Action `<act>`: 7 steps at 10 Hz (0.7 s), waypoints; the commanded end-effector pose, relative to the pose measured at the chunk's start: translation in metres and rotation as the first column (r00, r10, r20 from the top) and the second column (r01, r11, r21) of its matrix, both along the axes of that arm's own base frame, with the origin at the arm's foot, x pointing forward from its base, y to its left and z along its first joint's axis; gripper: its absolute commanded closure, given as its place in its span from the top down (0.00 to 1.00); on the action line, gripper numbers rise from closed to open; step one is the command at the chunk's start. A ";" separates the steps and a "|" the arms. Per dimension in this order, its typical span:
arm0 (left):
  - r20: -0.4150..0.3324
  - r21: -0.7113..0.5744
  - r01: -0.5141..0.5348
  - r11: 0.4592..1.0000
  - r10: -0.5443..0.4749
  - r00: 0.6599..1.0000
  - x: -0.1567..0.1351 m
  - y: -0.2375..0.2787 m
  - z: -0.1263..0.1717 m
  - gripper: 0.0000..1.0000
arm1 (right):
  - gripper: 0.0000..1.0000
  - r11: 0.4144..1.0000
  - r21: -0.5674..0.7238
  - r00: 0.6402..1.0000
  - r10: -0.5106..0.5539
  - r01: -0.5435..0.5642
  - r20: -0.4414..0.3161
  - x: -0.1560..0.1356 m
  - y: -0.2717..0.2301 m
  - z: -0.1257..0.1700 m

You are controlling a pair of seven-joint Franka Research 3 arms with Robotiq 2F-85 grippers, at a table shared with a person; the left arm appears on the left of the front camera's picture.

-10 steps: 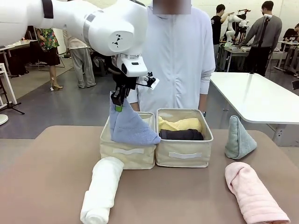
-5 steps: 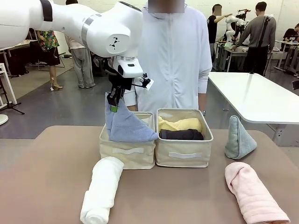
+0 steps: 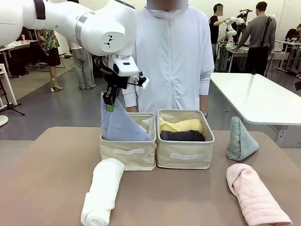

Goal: Sort the towels based on their folding style.
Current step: Pick up one triangle-folded towel and place it in the left Fabric basket.

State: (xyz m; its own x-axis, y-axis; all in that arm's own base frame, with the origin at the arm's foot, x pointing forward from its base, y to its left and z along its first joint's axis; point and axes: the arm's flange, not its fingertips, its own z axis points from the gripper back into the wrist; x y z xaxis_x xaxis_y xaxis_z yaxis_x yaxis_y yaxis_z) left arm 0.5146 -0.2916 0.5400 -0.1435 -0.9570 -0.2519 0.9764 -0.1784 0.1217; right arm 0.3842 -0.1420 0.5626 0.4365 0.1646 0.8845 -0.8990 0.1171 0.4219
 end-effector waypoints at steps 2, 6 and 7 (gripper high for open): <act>-0.001 0.016 -0.005 1.000 0.005 1.000 -0.002 -0.018 -0.031 0.16 | 1.00 0.999 0.034 1.000 0.000 -0.001 0.020 0.003 0.001 0.002; -0.055 0.125 -0.006 0.992 0.013 0.998 0.001 -0.040 -0.074 0.16 | 1.00 0.999 0.034 1.000 0.000 -0.001 0.020 0.003 0.001 0.002; -0.065 0.133 -0.004 0.991 0.013 0.998 0.001 -0.042 -0.077 0.16 | 1.00 0.999 0.034 1.000 0.000 -0.001 0.020 0.003 0.001 0.002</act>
State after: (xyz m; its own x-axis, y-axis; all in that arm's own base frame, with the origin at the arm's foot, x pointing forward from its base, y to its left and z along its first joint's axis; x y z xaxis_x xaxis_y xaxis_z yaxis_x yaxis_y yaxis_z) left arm 0.5137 -0.3299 0.4555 -0.1772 -0.9240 -0.3389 0.9798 -0.1981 0.0279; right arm 0.3842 -0.1418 0.5627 0.4365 0.1649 0.8845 -0.8991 0.1166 0.4220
